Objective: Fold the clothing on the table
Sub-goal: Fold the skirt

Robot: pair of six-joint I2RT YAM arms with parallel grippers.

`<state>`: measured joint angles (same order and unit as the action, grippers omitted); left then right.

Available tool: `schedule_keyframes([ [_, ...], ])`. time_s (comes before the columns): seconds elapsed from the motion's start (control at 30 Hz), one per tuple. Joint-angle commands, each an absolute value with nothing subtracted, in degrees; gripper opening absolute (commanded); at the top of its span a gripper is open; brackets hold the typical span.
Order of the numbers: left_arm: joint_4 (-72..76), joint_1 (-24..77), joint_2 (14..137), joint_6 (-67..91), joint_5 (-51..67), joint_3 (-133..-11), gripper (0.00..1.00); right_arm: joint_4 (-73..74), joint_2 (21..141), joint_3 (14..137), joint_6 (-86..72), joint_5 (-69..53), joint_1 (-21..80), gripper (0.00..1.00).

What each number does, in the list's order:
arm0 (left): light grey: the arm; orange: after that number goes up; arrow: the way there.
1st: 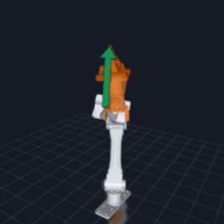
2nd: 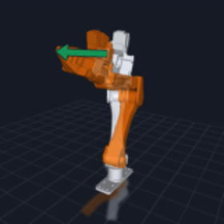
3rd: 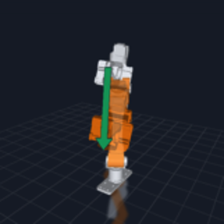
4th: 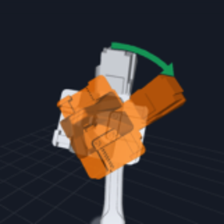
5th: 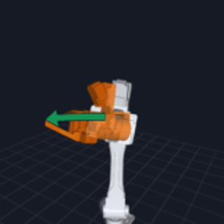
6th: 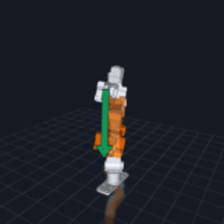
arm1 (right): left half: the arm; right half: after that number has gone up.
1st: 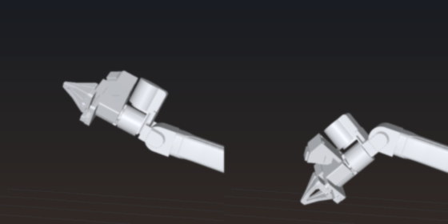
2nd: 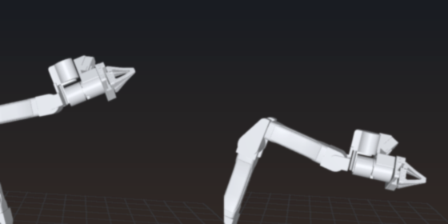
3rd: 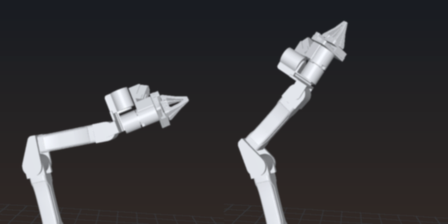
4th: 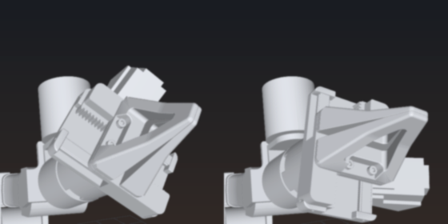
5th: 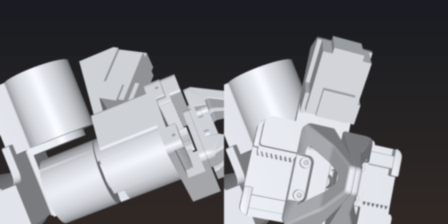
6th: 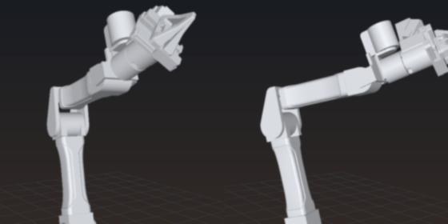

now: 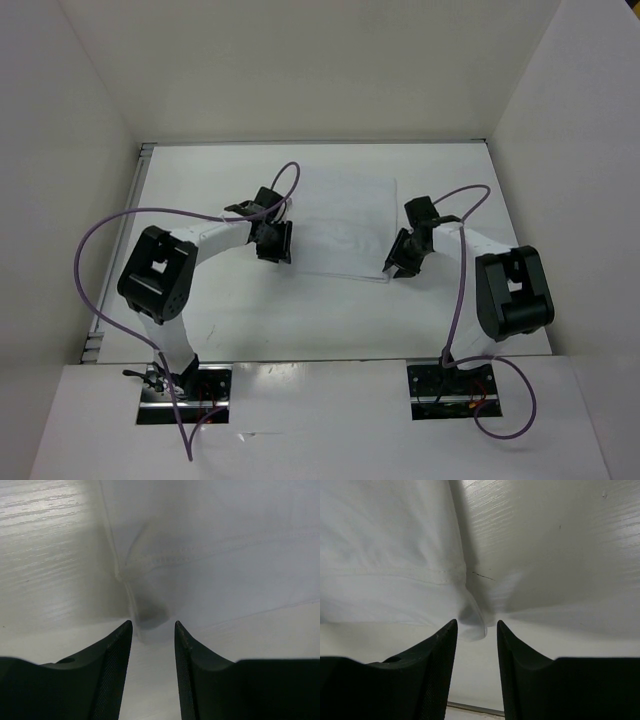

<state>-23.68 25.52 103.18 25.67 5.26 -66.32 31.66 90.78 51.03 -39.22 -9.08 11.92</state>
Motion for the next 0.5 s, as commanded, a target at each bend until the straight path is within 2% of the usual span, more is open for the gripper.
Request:
schedule_keyframes([
  [0.0,-21.62,25.14,104.76,27.42,6.86,-66.71,0.47,29.88,91.66,50.19,-40.17,-9.93,13.27,0.43],
  [0.17,-20.21,25.14,107.04,29.17,7.47,-66.71,0.47,28.13,92.81,48.52,-41.40,-10.46,14.94,0.36],
  [0.2,-19.61,25.14,107.57,29.18,7.99,-66.19,0.44,27.60,92.81,47.99,-41.92,-10.46,14.94,0.33],
  [0.27,-19.07,25.14,107.58,29.18,8.61,-65.66,0.26,26.46,93.42,47.99,-42.53,-10.46,14.94,0.28],
  [0.3,-18.46,25.14,108.27,29.70,9.22,-65.65,0.18,25.50,94.30,47.99,-42.54,-10.46,14.94,0.19],
  [0.37,-18.46,25.14,108.98,29.71,11.67,-67.06,0.00,24.97,95.53,49.91,-43.06,-8.71,14.94,0.08],
  [0.43,-19.07,24.52,108.98,29.71,13.18,-68.81,0.00,24.96,95.54,52.37,-43.07,-4.78,14.94,0.00],
  [0.47,-19.07,23.91,108.46,29.71,13.71,-71.78,0.00,26.70,95.54,56.21,-42.20,-3.18,14.94,0.00],
])
